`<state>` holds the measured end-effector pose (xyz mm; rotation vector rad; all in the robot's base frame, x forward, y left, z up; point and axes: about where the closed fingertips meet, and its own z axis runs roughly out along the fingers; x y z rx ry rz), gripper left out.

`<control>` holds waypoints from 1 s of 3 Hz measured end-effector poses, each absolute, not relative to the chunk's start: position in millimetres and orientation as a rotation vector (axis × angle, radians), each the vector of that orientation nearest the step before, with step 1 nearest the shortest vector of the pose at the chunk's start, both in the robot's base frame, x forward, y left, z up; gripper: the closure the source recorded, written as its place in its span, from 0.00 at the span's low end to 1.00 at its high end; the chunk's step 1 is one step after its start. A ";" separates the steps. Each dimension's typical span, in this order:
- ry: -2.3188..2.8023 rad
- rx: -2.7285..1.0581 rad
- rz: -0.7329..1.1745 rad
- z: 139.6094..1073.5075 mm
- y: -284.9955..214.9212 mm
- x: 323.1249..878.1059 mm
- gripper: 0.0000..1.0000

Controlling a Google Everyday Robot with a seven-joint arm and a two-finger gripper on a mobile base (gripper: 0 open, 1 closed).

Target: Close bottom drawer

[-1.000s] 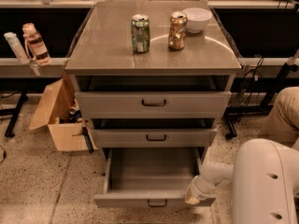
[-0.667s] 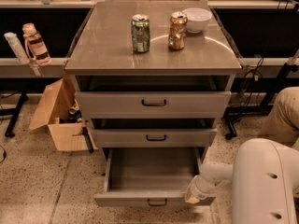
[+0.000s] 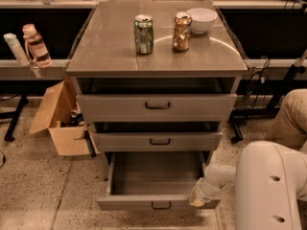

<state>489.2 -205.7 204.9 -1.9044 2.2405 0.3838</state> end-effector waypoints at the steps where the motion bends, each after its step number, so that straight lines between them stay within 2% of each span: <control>1: 2.252 -1.912 0.366 200.4 -207.6 495.8 1.00; 3: 2.255 -1.913 0.356 204.5 -208.0 502.7 1.00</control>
Offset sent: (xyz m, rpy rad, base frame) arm 0.1384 -0.0343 -0.0609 -0.1489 -0.0962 -0.0364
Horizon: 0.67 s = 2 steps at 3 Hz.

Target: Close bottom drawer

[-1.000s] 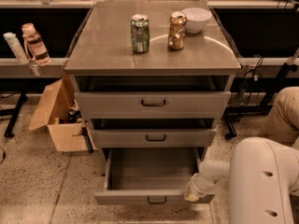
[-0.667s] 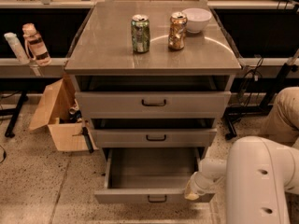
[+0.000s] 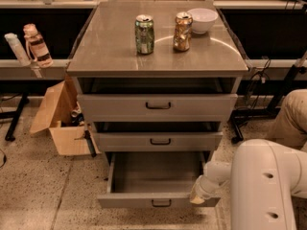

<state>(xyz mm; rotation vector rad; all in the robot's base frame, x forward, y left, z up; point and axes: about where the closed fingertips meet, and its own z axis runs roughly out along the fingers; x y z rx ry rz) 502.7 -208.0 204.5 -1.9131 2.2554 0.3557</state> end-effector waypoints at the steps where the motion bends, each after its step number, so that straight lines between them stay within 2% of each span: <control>1: 2.257 -1.915 0.343 205.5 -208.5 513.4 1.00; 2: 2.262 -1.901 0.368 204.4 -206.0 506.7 1.00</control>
Offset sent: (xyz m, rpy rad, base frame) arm 0.2696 -0.0316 -0.0867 -0.1691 -0.1253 -0.0186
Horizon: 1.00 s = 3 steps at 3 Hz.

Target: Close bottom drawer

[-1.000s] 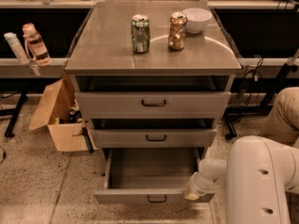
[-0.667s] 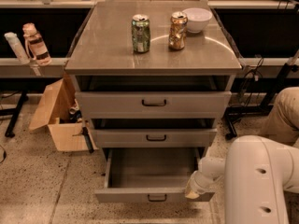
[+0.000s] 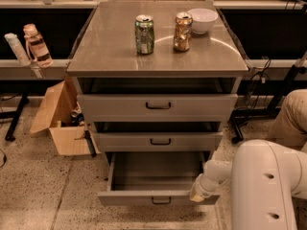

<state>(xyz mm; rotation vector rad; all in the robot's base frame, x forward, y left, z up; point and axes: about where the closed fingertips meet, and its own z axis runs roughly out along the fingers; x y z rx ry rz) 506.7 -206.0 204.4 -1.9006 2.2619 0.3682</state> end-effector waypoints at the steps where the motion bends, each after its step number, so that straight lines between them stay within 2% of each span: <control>1: 2.268 -1.879 0.407 205.2 -202.1 496.6 1.00; 3: 2.298 -1.837 0.358 215.0 -196.3 483.5 1.00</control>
Offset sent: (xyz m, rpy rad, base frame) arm 0.0277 -0.0041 -0.0453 0.0168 -0.0140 -0.1137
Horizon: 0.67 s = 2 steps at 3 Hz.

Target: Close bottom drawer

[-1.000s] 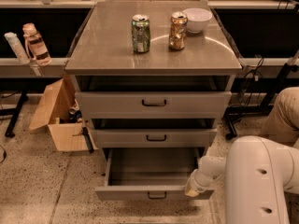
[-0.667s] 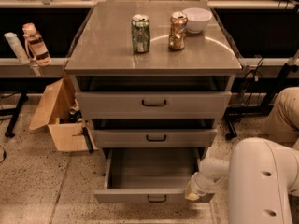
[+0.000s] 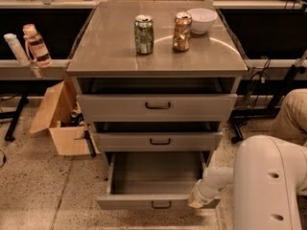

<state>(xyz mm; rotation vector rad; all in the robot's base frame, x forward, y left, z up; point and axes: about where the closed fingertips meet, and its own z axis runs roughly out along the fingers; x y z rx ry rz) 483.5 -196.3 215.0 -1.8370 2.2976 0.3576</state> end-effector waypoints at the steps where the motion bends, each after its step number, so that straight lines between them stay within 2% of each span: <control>1: 2.325 -1.797 0.311 223.0 -193.2 473.9 1.00; 2: 2.344 -1.774 0.280 224.7 -196.9 484.9 1.00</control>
Offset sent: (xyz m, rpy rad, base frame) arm 0.0339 -0.0089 0.0180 -0.0561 -0.0727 -0.0955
